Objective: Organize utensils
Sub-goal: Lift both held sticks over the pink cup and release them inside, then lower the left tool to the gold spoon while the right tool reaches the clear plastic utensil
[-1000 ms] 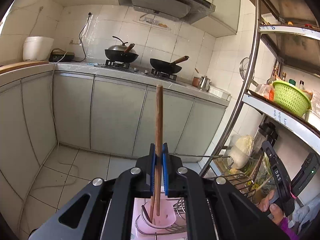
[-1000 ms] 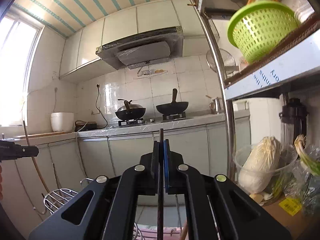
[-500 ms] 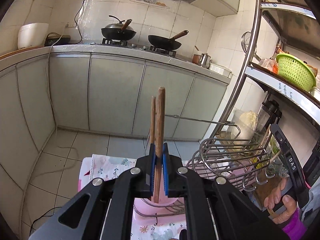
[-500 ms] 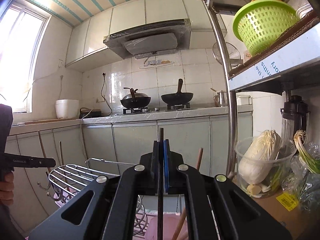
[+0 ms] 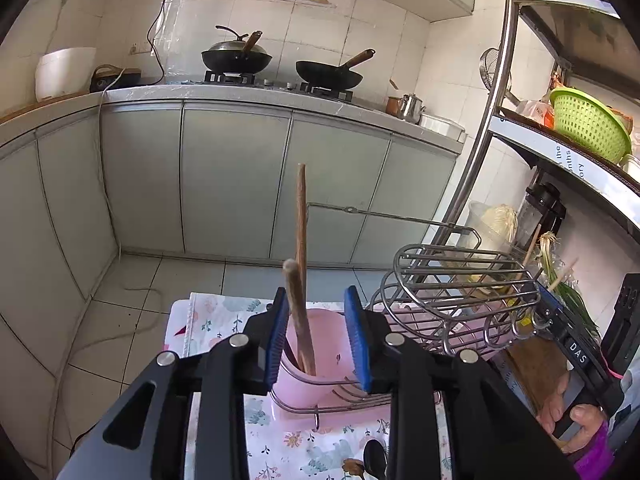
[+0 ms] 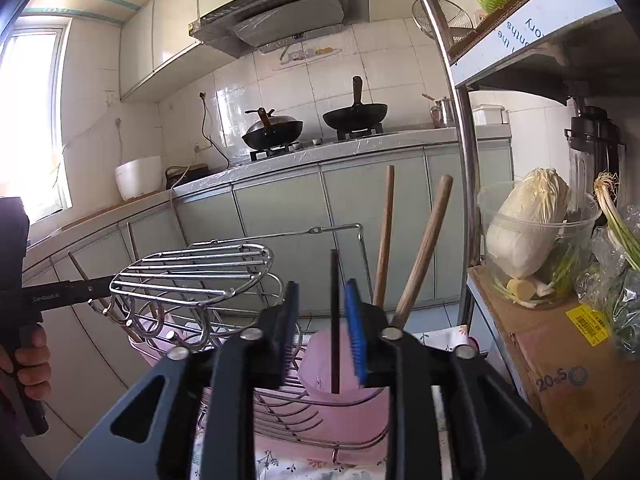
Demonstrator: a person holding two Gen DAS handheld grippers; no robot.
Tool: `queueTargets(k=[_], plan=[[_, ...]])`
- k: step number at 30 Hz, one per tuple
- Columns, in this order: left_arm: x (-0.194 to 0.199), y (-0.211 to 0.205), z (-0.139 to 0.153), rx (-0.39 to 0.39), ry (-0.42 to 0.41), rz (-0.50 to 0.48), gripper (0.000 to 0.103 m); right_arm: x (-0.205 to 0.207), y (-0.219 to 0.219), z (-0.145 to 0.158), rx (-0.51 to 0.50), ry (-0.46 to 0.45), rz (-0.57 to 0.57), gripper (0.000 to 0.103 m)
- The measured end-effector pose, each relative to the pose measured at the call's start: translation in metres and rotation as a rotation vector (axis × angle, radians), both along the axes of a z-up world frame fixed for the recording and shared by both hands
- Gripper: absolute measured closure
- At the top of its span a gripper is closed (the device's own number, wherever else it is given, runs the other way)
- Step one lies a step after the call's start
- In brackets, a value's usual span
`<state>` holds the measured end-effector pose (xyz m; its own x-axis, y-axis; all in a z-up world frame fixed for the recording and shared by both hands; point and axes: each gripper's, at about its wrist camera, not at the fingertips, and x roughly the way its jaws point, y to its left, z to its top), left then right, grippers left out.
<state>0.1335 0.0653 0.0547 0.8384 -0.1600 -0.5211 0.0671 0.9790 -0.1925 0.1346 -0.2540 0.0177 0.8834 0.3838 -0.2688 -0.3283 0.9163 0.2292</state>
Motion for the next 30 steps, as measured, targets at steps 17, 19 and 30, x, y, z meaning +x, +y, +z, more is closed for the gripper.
queueTargets(k=[17, 19, 30], plan=[[-0.056, 0.013, 0.006, -0.031, -0.012, 0.030, 0.072, 0.006, -0.029, 0.005, 0.020, 0.059, -0.023, 0.062], [-0.061, 0.013, 0.004, -0.031, 0.000, 0.025, 0.072, -0.002, -0.032, 0.006, 0.042, 0.054, -0.021, 0.062], [-0.081, -0.011, -0.051, -0.040, 0.186, -0.071, 0.072, -0.055, -0.035, -0.017, 0.070, 0.157, 0.001, 0.062]])
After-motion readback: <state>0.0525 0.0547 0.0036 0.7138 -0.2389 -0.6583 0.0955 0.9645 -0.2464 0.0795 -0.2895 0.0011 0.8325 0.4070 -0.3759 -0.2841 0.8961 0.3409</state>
